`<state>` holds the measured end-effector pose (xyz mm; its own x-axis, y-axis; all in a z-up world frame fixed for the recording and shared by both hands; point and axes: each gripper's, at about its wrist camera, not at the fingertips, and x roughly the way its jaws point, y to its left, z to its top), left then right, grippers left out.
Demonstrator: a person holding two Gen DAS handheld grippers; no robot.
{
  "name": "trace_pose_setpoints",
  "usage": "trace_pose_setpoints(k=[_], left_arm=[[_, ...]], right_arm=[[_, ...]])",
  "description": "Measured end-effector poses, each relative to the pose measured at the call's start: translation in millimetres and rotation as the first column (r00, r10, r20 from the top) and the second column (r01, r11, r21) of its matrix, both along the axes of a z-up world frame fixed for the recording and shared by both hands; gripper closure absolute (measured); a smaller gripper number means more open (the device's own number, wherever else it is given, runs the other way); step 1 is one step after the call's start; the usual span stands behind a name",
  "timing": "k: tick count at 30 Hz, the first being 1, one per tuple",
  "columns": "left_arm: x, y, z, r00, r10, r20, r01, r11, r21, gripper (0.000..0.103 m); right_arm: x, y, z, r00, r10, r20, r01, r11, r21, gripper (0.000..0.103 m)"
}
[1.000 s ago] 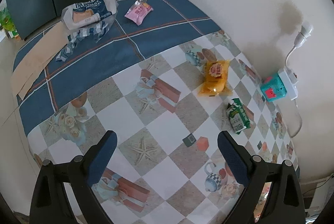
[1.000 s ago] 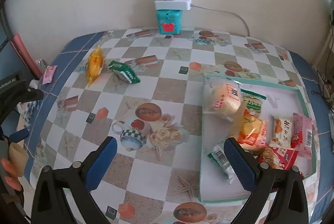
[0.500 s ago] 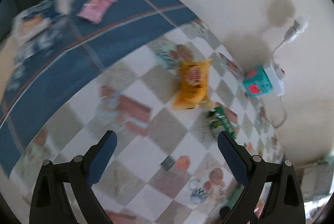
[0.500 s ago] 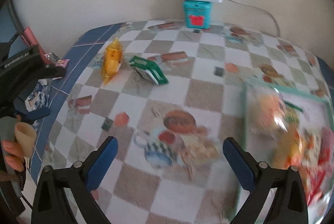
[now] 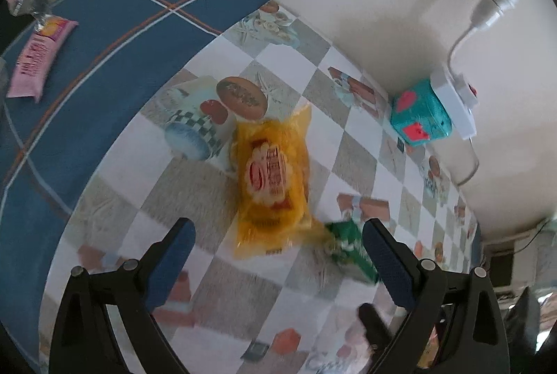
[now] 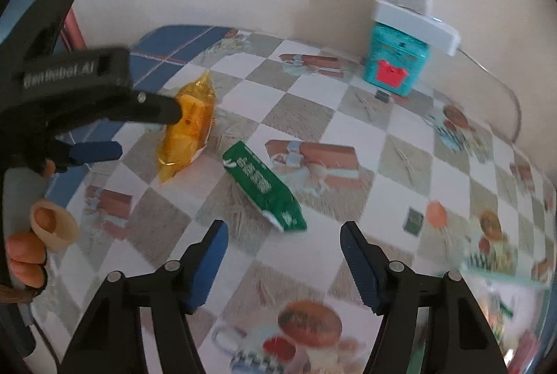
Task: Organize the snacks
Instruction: 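Grasp the green pack with the right gripper while the left grasps the yellow bread bag, then carry the green pack and yellow bread bag over the tray with both grippers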
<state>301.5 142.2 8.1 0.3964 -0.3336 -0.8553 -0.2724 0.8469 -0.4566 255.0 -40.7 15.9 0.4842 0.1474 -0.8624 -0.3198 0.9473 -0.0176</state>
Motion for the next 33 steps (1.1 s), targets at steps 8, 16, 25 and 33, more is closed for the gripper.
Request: trace_pose_setpoints(k=[8, 16, 25, 33], left_arm=[[22.8, -7.3, -16.9, 0.999, -0.03, -0.03, 0.031, 0.999, 0.035, 0.016], [23.9, -12.6, -26.4, 0.998, -0.036, -0.042, 0.038, 0.998, 0.051, 0.055], [-12.3, -14.1, -19.6, 0.999, 0.023, -0.031, -0.021, 0.998, 0.051, 0.058], [-80.5, -34.3, 2.7, 0.997, 0.078, -0.007, -0.077, 0.995, 0.061, 0.058]], right_arm=[[29.9, 19.2, -19.5, 0.999, 0.037, -0.023, -0.038, 0.999, -0.019, 0.051], [34.3, 20.0, -23.0, 0.999, 0.043, -0.027, -0.043, 0.999, 0.006, 0.069], [17.3, -6.3, -15.3, 0.999, -0.029, -0.043, 0.031, 0.997, 0.067, 0.076], [-36.3, -30.2, 10.6, 0.999, -0.043, 0.002, 0.042, 0.992, 0.115, 0.077]])
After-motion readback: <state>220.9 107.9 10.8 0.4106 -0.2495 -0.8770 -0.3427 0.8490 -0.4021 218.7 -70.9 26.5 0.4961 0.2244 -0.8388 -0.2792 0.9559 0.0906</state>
